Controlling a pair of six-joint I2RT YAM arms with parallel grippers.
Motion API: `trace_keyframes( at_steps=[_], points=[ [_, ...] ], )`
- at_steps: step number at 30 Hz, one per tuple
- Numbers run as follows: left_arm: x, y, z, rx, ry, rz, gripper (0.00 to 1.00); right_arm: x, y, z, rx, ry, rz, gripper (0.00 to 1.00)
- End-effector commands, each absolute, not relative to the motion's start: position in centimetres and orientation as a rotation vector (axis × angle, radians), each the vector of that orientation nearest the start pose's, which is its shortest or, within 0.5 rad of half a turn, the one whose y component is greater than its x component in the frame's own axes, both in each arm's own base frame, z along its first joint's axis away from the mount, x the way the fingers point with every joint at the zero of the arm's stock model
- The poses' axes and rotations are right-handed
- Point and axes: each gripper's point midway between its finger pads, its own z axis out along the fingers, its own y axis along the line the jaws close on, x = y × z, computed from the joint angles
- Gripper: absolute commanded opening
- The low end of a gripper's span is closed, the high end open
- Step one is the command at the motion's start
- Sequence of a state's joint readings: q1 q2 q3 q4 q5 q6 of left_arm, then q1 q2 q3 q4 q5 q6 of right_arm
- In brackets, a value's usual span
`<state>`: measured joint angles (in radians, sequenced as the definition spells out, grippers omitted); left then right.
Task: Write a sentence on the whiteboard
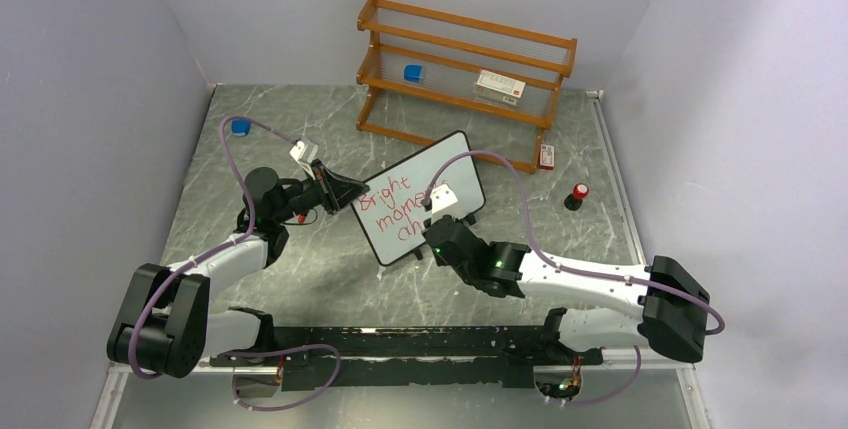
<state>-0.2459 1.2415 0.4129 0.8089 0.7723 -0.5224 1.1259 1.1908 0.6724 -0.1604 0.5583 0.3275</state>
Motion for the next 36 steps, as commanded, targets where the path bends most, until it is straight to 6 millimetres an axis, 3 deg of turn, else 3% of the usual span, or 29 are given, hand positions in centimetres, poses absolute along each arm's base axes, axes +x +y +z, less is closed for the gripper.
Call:
trace_keyframes(
  at_steps=[1,9,20,36],
  points=[
    [28.7,-21.3,17.7,0.424,1.703,-1.165,0.05,21.3,25.8,11.3,-0.561,2.058,0.241,0.00],
    [28.7,-21.4,17.7,0.427,1.703,-1.166,0.05,21.7,25.1,10.4,-0.556,2.081,0.201,0.00],
    [28.7,-21.4,17.7,0.428,1.703,-1.167,0.05,22.5,23.6,10.7,-0.497,2.075,0.148,0.00],
    [28.8,-21.4,17.7,0.428,1.705,-1.164,0.05,23.0,25.1,12.5,-0.503,2.017,0.223,0.00]
  ],
)
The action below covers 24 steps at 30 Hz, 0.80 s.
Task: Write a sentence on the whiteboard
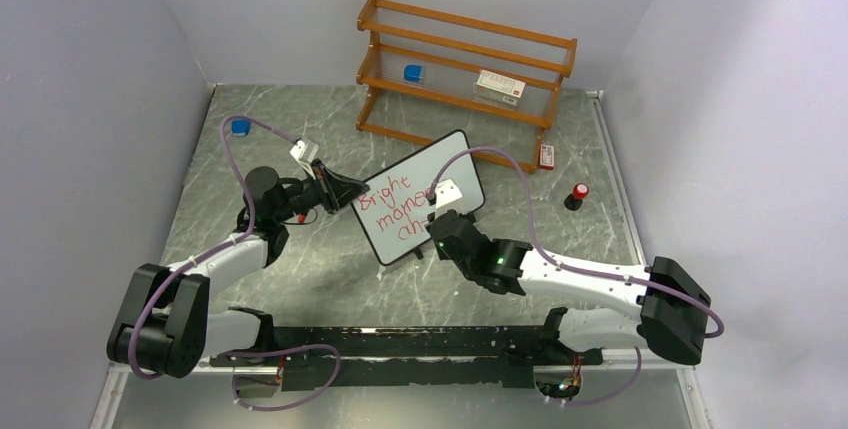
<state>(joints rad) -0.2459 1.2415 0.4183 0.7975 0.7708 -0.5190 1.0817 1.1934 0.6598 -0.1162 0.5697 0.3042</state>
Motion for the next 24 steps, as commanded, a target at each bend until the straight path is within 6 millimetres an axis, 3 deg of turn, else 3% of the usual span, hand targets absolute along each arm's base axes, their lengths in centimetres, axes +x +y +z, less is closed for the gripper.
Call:
trace_keyframes(
  at_steps=[1,17,24],
  points=[
    [28.8,-21.3,17.7,0.426,1.705,-1.164,0.05,22.9,25.3,12.5,-0.511,2.018,0.229,0.00],
    [28.8,-21.4,17.6,0.425,1.709,-1.166,0.05,21.8,26.3,11.3,-0.600,2.056,0.285,0.00],
    [28.8,-21.4,17.6,0.424,1.706,-1.165,0.05,21.5,25.6,10.5,-0.604,2.092,0.251,0.00]
  ],
)
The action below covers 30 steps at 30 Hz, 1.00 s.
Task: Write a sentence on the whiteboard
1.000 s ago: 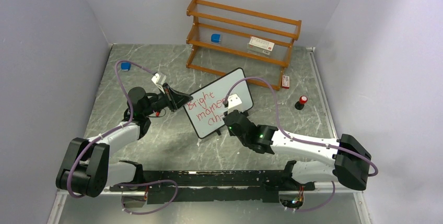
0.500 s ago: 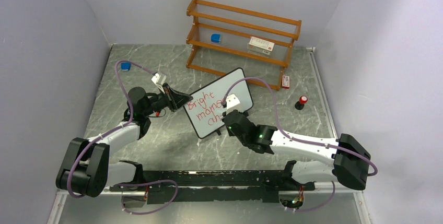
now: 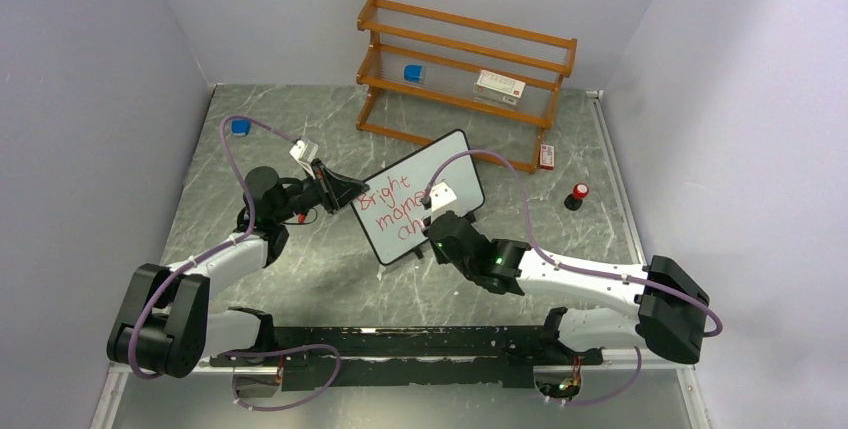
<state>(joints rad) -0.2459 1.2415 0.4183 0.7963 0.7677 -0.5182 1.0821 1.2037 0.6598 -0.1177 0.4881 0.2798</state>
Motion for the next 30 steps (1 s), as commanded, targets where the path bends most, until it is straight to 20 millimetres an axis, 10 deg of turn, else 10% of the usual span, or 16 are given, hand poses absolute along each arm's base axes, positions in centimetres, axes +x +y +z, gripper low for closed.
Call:
trace_keyframes(
  at_steps=[1,30],
  points=[
    [28.8,-21.4,17.6,0.426,1.706,-1.165,0.05,21.5,25.5,10.3,-0.601,2.098,0.242,0.00],
    [28.8,-21.3,17.5,0.422,1.710,-1.164,0.05,22.3,24.3,12.1,-0.489,2.052,0.243,0.00]
  ],
)
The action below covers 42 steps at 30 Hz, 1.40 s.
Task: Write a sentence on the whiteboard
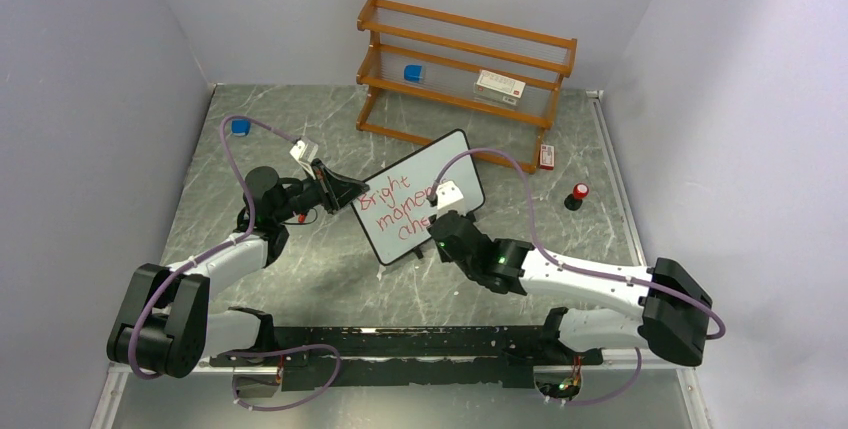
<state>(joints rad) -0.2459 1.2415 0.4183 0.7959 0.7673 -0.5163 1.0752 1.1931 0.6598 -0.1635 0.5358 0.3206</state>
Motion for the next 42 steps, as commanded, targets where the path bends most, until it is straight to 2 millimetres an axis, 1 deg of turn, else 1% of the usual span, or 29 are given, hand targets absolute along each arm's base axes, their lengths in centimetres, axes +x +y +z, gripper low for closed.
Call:
trace_keyframes(
  at_steps=[1,5,10,22,42],
  points=[
    [28.8,-21.3,17.6,0.423,1.709,-1.164,0.05,22.3,24.4,12.1,-0.490,2.048,0.246,0.00],
    [28.8,-21.3,17.6,0.423,1.710,-1.163,0.05,22.6,24.8,12.4,-0.491,2.038,0.255,0.00],
    [28.8,-21.3,17.6,0.423,1.710,-1.163,0.05,22.8,25.0,12.0,-0.497,2.044,0.245,0.00],
    [28.8,-21.3,17.6,0.424,1.709,-1.163,0.05,23.4,24.2,11.0,-0.471,2.071,0.214,0.00],
    [28.8,-21.3,17.6,0.421,1.712,-1.158,0.05,22.3,23.3,9.6,-0.479,2.121,0.214,0.00]
  ],
)
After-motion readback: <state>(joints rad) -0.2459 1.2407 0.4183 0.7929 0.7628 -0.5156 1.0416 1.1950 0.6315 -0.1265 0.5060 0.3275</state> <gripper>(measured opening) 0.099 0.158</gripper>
